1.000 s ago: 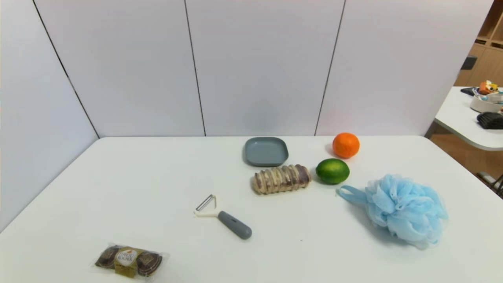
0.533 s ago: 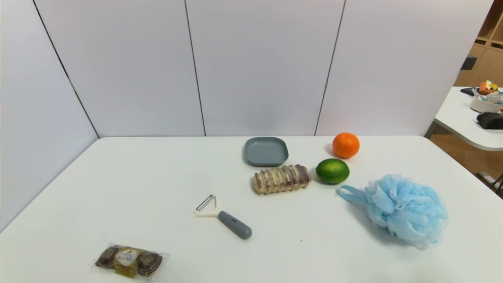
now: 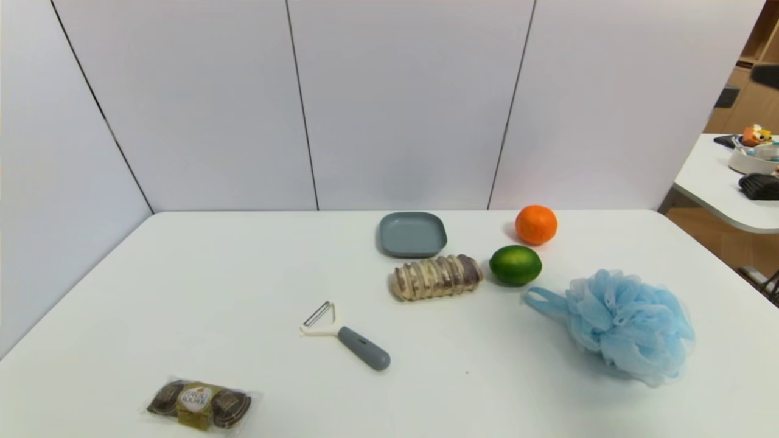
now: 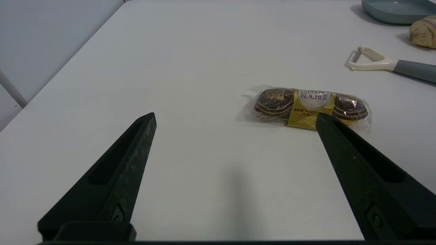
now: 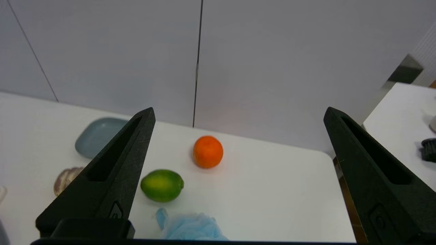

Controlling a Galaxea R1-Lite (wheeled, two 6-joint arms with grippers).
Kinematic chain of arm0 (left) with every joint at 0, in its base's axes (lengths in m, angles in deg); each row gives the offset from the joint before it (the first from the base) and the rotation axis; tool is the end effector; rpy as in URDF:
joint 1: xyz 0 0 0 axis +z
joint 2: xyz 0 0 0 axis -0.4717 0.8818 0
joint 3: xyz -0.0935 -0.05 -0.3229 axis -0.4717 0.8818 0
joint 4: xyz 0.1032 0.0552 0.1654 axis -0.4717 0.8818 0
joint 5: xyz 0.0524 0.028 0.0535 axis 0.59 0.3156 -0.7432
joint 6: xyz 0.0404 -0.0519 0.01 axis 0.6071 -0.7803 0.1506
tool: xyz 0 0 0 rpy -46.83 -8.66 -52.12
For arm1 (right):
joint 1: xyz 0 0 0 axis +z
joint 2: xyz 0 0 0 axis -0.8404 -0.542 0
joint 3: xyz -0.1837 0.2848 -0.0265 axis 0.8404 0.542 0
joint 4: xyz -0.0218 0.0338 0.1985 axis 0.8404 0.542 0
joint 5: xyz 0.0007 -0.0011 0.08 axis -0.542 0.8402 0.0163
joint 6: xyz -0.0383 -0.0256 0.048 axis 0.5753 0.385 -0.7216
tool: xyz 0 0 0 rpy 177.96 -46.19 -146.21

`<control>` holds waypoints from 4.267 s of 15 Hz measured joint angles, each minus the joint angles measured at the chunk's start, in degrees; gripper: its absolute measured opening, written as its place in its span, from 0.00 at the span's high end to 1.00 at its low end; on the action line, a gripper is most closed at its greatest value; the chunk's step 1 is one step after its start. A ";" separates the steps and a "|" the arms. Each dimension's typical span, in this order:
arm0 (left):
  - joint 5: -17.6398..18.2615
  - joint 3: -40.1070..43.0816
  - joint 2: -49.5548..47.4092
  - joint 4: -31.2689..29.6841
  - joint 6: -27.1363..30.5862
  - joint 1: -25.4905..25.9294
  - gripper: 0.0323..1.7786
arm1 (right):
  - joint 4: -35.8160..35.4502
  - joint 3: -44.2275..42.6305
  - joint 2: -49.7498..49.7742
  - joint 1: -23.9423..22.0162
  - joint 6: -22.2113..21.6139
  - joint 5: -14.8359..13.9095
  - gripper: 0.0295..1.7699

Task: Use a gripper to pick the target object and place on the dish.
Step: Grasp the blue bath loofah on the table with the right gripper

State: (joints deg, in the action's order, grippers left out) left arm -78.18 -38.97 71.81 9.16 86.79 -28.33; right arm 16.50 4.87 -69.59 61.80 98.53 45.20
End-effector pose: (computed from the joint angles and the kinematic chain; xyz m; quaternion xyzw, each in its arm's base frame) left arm -0.0054 0.0014 0.0754 -0.0113 0.0000 0.0087 0.9999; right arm 0.1832 0.0164 0.3955 -0.0807 0.0122 0.0536 0.9952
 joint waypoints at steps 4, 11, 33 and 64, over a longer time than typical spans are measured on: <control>-0.02 0.00 0.00 0.00 0.00 0.00 0.05 | 24.06 -7.28 -7.34 0.69 2.36 0.07 0.03; 0.00 0.00 0.00 0.00 0.00 0.00 0.05 | 53.00 -17.94 -16.04 0.41 2.36 3.74 0.03; 0.00 0.00 0.00 0.00 0.00 0.00 0.05 | 63.59 -27.83 -42.09 -0.66 3.86 6.95 0.03; -0.02 0.00 0.00 0.00 0.00 0.00 0.05 | 59.10 -19.74 -50.66 4.19 3.58 1.46 0.48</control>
State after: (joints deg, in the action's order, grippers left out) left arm -78.20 -38.97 71.81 9.16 86.79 -28.33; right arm 75.60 -14.86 -120.25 65.99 102.12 46.67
